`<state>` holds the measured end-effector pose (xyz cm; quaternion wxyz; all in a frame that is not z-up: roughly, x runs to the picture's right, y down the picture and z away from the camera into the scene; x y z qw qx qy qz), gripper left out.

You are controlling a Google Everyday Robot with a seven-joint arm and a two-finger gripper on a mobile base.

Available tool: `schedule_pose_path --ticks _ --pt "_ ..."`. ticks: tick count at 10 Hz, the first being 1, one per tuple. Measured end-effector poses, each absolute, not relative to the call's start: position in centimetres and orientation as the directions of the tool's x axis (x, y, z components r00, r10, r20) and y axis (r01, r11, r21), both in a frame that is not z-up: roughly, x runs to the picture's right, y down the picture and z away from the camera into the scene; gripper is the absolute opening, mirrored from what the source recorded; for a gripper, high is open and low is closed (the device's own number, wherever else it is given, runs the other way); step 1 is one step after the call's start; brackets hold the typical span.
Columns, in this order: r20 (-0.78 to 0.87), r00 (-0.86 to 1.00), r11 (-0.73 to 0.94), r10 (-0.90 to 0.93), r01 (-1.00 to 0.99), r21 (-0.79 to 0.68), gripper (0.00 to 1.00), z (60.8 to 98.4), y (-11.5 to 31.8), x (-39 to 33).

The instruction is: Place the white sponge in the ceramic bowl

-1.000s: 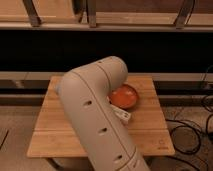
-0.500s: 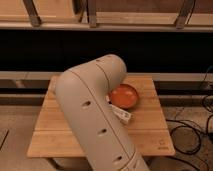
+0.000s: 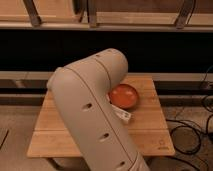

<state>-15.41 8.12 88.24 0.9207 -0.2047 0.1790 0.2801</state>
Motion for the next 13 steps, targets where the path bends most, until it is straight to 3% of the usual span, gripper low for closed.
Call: schedule_pose_path --ticks 7,11,13 --pt "-0.556 0.579 0.703 0.596 -0.711 0.013 0.0 83.7 -1.8 -0.9" --pt "-0.527 0.534 0.667 0.662 -0.74 0.088 0.0 82.6 -6.8 4.4" --pt "-0.524 0.536 0.667 0.662 -0.74 0.086 0.07 82.6 -6.8 4.3"
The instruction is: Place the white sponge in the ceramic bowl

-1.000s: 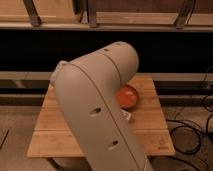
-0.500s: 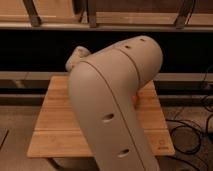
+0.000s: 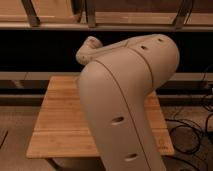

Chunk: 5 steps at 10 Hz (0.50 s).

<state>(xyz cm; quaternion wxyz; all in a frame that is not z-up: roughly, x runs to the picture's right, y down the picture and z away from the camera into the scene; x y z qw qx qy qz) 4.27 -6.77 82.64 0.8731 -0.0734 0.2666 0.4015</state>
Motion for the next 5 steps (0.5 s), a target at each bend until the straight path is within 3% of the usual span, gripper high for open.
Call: schedule_pose_path --ticks 5 --pt "-0.524 0.54 0.67 0.659 -0.738 0.083 0.59 82.67 -6.7 3.9"
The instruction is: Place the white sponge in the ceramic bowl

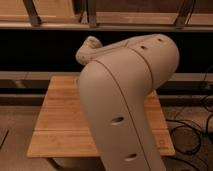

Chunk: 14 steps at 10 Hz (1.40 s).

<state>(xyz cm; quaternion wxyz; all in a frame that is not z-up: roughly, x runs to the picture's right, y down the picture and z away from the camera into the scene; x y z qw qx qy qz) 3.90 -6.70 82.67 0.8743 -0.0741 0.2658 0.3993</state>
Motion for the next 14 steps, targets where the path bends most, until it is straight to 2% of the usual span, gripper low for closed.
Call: schedule_pose_path --ticks 1,2,3,5,6,8,9,14 --pt "-0.525 0.54 0.671 0.658 -0.737 0.083 0.66 82.7 -6.7 3.9" --pt "-0.531 0.537 0.672 0.656 -0.736 0.086 0.67 82.7 -6.6 4.2" --pt "-0.555 0.514 0.672 0.654 -0.732 0.113 0.62 82.4 -6.6 5.7" --pt "-0.619 0.413 0.645 0.668 -0.736 0.206 0.45 81.4 -6.1 10.8" --pt "-0.649 0.353 0.626 0.674 -0.74 0.247 0.33 81.1 -5.5 13.3" --pt "-0.664 0.324 0.612 0.674 -0.748 0.257 0.2 81.3 -4.8 14.0" --pt "-0.664 0.327 0.614 0.673 -0.747 0.255 0.22 81.4 -4.8 13.8" --pt "-0.664 0.326 0.614 0.673 -0.747 0.255 0.63 81.4 -4.8 13.9"
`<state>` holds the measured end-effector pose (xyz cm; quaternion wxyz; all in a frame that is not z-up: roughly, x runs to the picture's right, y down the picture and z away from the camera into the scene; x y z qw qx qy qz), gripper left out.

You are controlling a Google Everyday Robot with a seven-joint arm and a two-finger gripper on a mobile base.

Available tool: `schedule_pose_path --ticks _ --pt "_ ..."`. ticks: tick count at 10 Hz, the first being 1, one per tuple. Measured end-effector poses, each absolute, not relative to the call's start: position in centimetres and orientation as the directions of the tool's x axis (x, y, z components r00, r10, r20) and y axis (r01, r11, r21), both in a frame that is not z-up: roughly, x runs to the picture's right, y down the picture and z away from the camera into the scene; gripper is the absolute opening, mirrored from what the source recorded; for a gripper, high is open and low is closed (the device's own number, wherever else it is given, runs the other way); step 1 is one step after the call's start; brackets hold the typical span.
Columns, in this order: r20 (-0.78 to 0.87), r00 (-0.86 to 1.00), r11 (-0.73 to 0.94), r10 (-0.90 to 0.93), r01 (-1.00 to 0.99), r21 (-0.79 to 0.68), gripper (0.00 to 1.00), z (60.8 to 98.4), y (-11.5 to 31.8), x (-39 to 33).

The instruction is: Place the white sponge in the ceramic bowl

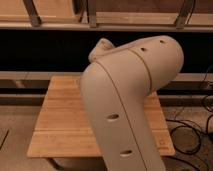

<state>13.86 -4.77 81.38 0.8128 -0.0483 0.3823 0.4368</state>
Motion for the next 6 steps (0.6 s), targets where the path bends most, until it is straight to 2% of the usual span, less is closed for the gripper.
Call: schedule_pose_path --ticks 2,6 --pt "-0.663 0.326 0.613 0.674 -0.747 0.256 0.79 81.37 -4.78 13.87" --pt "-0.664 0.325 0.613 0.674 -0.747 0.256 0.8 81.37 -4.77 13.94"
